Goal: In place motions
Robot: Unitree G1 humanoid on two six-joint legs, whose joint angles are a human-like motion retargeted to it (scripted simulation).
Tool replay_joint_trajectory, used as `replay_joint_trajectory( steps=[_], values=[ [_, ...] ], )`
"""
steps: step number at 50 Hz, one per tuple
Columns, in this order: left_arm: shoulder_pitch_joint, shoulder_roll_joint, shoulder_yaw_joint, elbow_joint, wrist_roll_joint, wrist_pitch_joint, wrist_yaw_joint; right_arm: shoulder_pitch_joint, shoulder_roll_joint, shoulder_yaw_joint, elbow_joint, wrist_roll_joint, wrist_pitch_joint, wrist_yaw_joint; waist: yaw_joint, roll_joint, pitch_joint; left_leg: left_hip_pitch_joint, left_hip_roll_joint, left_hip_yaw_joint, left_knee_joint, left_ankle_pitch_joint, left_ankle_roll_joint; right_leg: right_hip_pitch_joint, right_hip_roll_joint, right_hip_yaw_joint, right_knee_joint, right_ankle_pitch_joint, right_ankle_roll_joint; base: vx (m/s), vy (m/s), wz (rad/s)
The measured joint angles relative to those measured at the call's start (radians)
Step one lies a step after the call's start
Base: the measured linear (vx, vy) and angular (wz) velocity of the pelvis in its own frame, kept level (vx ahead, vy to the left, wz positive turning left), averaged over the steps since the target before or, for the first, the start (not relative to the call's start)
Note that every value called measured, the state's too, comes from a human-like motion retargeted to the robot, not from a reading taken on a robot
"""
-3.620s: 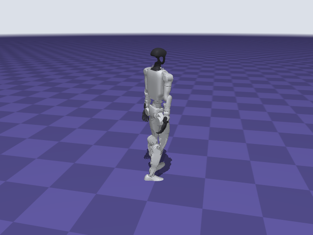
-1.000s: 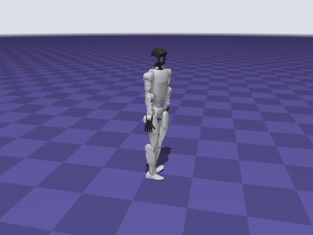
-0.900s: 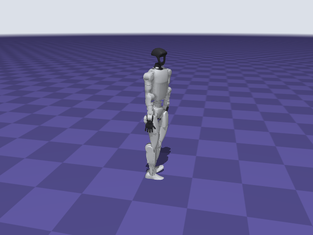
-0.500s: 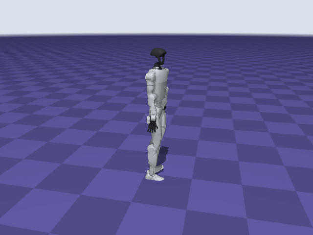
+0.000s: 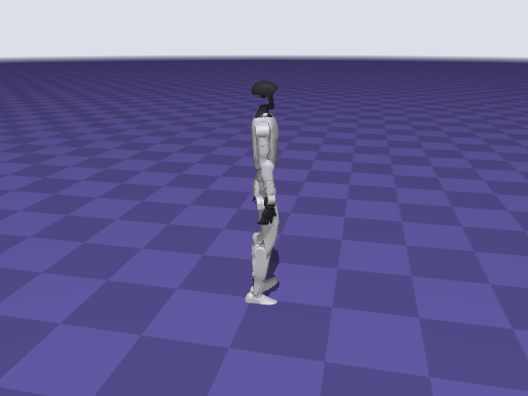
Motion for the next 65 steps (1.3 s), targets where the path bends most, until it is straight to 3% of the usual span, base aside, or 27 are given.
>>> replay_joint_trajectory(
  steps=[13,23,35,47,65],
  values=[
    [0.009,0.001,0.045,0.039,-0.039,0.006,0.028,0.001,0.013,0.022,-0.033,0.001,-0.015,0.017,0.041,-0.06,0.009,-0.001,-0.061,-0.093,-0.004,0.036,0.017,0.044,-0.061,-0.102,-0.001,-0.024,-0.001,-0.15,0.03,0.55],
    [0.013,-0.007,0.015,0.041,-0.006,0.0,0.04,-0.003,0.017,0.036,-0.044,-0.012,-0.019,0.018,-0.048,-0.06,0.015,0.056,-0.116,-0.222,-0.056,0.041,0.052,0.072,-0.063,-0.219,-0.003,-0.04,0.004,-0.01,-0.01,0.6],
    [0.014,0.01,0.014,0.047,0.005,0.001,0.026,-0.019,0.042,0.062,-0.048,-0.023,-0.018,0.032,-0.046,-0.07,0.007,0.031,-0.053,-0.063,-0.037,0.024,0.012,0.013,-0.039,-0.059,0.009,-0.008,0.002,0.11,-0.08,-0.71],
    [0.049,0.02,-0.007,0.016,0.045,-0.005,0.009,-0.063,0.076,0.099,-0.032,-0.031,-0.005,0.058,-0.178,-0.034,-0.017,0.036,0.024,0.109,-0.05,-0.028,-0.041,-0.1,0.048,0.133,0.024,0.055,0.013,0.1,-0.22,-1.09],
    [0.115,-0.029,0.014,-0.02,0.036,-0.011,0.025,-0.104,0.09,0.133,-0.035,-0.07,-0.011,0.084,-0.373,0.052,-0.006,0.059,0.111,0.352,-0.05,-0.084,-0.132,-0.179,0.183,0.292,-0.007,0.16,0.088,0.0,-0.15,-1.07]
  ],
)
